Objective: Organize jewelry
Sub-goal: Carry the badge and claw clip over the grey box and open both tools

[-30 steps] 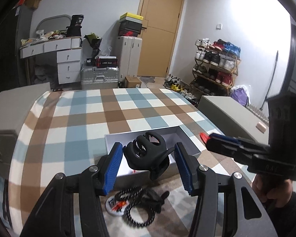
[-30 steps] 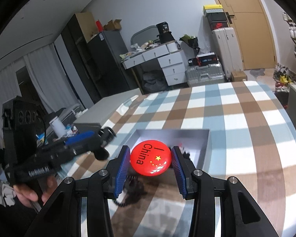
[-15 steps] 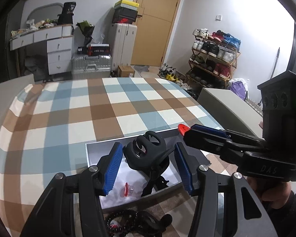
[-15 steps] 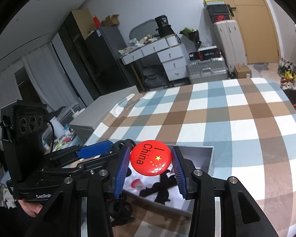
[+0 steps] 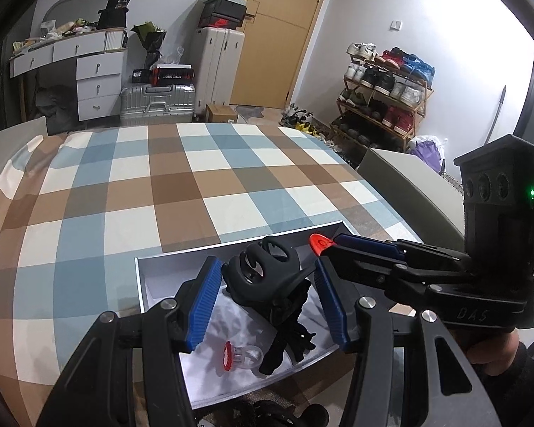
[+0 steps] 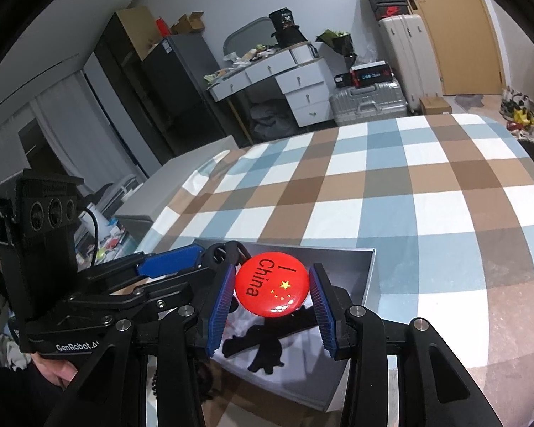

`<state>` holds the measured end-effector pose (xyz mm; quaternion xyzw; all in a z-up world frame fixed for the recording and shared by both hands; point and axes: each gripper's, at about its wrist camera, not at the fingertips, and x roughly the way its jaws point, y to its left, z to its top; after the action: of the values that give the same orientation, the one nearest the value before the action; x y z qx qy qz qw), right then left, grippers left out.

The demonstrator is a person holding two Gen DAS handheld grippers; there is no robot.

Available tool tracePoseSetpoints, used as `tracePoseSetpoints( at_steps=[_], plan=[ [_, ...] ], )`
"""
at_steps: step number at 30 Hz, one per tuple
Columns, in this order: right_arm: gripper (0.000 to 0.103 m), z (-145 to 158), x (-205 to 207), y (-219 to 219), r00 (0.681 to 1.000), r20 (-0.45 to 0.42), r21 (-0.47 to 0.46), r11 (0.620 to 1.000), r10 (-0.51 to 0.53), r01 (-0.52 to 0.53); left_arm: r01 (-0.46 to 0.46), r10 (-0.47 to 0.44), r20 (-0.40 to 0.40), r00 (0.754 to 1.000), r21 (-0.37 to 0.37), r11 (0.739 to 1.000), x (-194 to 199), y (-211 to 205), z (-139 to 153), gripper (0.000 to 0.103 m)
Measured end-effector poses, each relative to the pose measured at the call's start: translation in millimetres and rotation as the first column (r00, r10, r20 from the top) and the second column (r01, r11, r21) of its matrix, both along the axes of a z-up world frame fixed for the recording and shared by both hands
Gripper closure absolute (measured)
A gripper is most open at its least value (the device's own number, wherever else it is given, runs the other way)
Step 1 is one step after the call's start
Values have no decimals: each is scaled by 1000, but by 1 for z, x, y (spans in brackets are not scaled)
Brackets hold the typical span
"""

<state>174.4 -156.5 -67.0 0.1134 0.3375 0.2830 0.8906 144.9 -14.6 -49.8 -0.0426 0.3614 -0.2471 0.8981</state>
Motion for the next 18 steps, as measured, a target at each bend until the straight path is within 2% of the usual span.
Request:
tracePoseSetpoints(
  at_steps=[6, 12, 14, 16, 18],
  plan=[
    [60, -2, 3, -1, 1000, -4, 3, 1000, -6, 6, 25, -24, -15, 1000, 4, 1000, 5, -2, -2, 54],
    [59, 4, -3, -1, 1000, 22, -2, 1000, -2, 2, 2, -3, -44, 999, -13, 1000, 9, 2, -3, 53],
    [53, 8, -7, -1, 999, 43, -6, 1000, -8, 8, 5, -5, -40, 999, -16, 1000, 8, 3, -2, 44],
    [48, 12, -11, -3, 998, 64, -7, 1000, -17, 17, 0, 0, -31, 1000, -4, 1000, 5, 3, 0, 27],
    [42, 17, -15, -5, 996, 83, -1, 1000, -24, 24, -5, 5, -9, 1000, 4, 1000, -1, 4, 3, 26]
  ],
)
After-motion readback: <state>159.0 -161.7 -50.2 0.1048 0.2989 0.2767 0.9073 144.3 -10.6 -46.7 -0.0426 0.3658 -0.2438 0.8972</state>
